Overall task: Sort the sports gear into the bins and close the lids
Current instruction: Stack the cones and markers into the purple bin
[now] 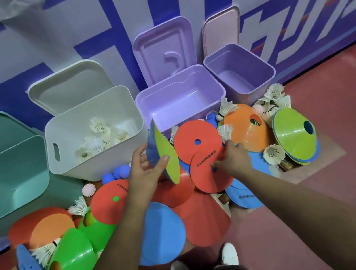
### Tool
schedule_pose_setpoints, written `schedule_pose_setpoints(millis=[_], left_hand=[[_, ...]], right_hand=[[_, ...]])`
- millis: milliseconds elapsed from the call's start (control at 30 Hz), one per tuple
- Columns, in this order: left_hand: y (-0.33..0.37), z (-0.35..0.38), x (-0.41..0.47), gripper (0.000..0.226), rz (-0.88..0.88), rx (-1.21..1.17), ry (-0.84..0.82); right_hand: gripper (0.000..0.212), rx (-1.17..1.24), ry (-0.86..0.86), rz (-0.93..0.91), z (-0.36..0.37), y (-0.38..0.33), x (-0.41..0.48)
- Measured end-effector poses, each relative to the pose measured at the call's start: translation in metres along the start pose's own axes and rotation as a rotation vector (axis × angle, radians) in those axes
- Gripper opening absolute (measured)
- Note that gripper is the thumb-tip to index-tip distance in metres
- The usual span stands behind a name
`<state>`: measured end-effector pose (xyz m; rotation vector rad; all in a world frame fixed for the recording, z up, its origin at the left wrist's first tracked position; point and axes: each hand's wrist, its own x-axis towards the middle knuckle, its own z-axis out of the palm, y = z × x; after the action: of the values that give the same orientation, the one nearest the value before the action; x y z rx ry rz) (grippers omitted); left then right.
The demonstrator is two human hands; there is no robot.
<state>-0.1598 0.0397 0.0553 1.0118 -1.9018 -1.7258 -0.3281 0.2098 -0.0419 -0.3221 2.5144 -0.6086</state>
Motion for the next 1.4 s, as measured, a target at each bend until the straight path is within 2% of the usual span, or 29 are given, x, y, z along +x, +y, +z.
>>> schedule_pose_setpoints(millis=[67,100,200,300,400,500,600,700,767,867,933,1033,1133,1200,1300,1400], left_hand=[[0.000,-0.006,0.001,0.053,-0.006,-0.003,-0.013],[-0.001,-0.010,0.002,0.056,-0.016,-0.013,-0.017],[0.000,-0.023,0.009,0.067,-0.023,-0.018,-0.016],[0.005,-0.032,0.021,0.065,-0.006,0.012,-0.035],[0.012,-0.036,0.035,0.063,0.010,0.019,-0.048],[0.016,-0.038,0.049,0.071,0.014,0.035,-0.088],[0.015,-0.039,0.061,0.070,0.004,0.042,-0.112],[0.013,-0.041,0.070,0.073,-0.022,0.024,-0.117],[0.014,-0.041,0.072,0.073,-0.033,0.015,-0.102],[0.015,-0.038,0.073,0.065,-0.037,0.004,-0.075],[0.021,-0.032,0.075,0.058,-0.033,-0.013,-0.041],[0.030,-0.020,0.078,0.050,-0.025,-0.039,0.027],[0.039,-0.002,0.080,0.059,-0.032,-0.029,0.120],[0.045,0.011,0.081,0.064,-0.024,-0.040,0.163],[0.057,0.033,0.088,0.070,0.005,-0.070,0.207],[0.065,0.053,0.100,0.061,0.036,-0.084,0.235]], right_hand=[[0.043,0.020,0.071,-0.071,-0.005,-0.002,0.003],[0.032,0.104,0.074,-0.138,-0.010,-0.003,0.003],[0.016,0.339,0.027,-0.275,-0.033,-0.017,-0.001],[0.021,0.313,0.116,-0.354,-0.050,-0.037,0.005],[0.027,0.272,0.127,-0.365,-0.058,-0.061,0.014],[0.025,0.363,0.072,-0.297,-0.054,-0.078,0.028],[0.036,0.457,0.086,-0.159,-0.041,-0.085,0.046],[0.022,0.334,0.104,-0.124,-0.033,-0.089,0.052],[0.026,0.272,0.109,-0.132,-0.031,-0.089,0.053],[0.027,0.308,0.058,-0.158,-0.032,-0.089,0.058],[0.023,0.370,0.030,-0.196,-0.038,-0.092,0.059],[0.034,0.506,-0.093,-0.226,-0.048,-0.099,0.059],[0.003,0.533,-0.238,-0.330,-0.063,-0.102,0.063],[0.009,0.606,-0.294,-0.364,-0.082,-0.105,0.069],[0.015,0.667,-0.243,-0.461,-0.118,-0.107,0.090],[0.018,0.685,-0.110,-0.440,-0.144,-0.110,0.117]])
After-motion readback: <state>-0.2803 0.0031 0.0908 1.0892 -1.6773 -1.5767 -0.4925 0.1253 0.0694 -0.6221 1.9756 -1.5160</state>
